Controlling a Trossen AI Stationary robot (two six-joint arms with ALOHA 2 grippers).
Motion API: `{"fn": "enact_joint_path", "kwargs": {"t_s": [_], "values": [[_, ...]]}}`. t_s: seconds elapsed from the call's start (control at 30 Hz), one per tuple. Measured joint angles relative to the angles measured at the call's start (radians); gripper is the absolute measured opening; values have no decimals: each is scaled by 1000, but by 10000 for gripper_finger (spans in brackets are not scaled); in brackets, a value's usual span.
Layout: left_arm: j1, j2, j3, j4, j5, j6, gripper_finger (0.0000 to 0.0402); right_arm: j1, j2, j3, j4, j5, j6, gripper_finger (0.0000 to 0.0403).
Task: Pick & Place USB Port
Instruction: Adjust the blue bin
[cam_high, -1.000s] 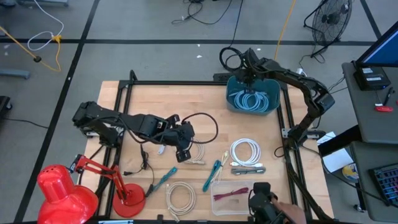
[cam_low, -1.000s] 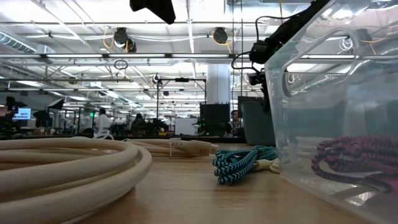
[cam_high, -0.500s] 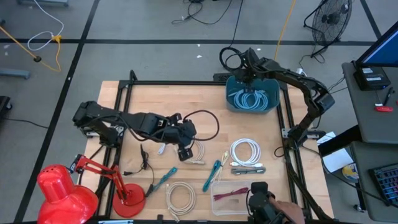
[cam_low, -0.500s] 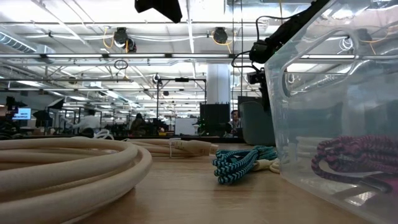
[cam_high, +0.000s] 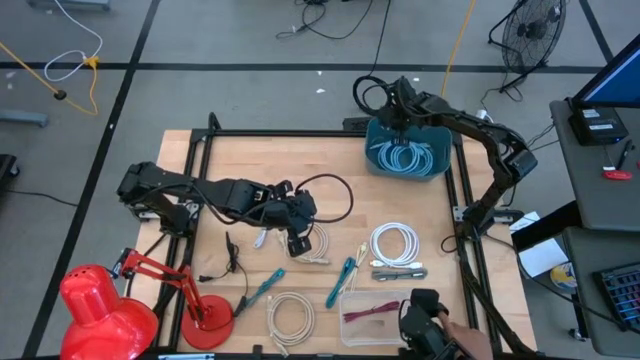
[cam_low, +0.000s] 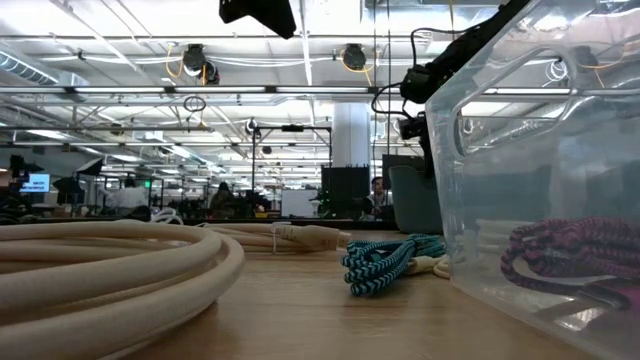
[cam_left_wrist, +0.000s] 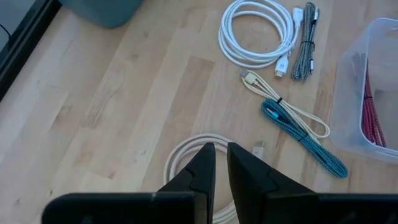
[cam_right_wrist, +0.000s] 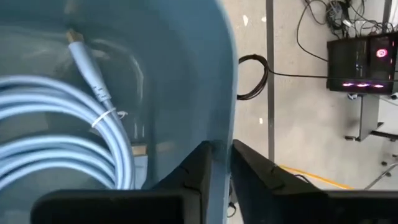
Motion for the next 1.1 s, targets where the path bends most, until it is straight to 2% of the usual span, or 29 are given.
{"fn": "enact_joint_path", "kwargs": {"t_s": [0.27, 0.5, 0.6, 0.67, 0.87, 1.1], "values": [[0, 0, 0, -1, 0, 16, 46, 27, -2, 0, 15, 4, 51, 117], [0, 0, 0, 3, 0, 27, 46, 72, -28, 0, 42, 87, 30, 137], [0, 0, 0, 9, 0, 35, 46, 71, -38, -1, 106, 154, 15, 127], [0, 0, 0, 8, 2, 35, 46, 67, -52, -1, 162, 154, 10, 110], [-2, -1, 0, -1, 8, 33, 46, 44, -79, 0, 266, 154, 45, 16], [-2, -1, 0, -4, 8, 25, 46, -27, -61, 0, 158, 148, 62, 1]]}}
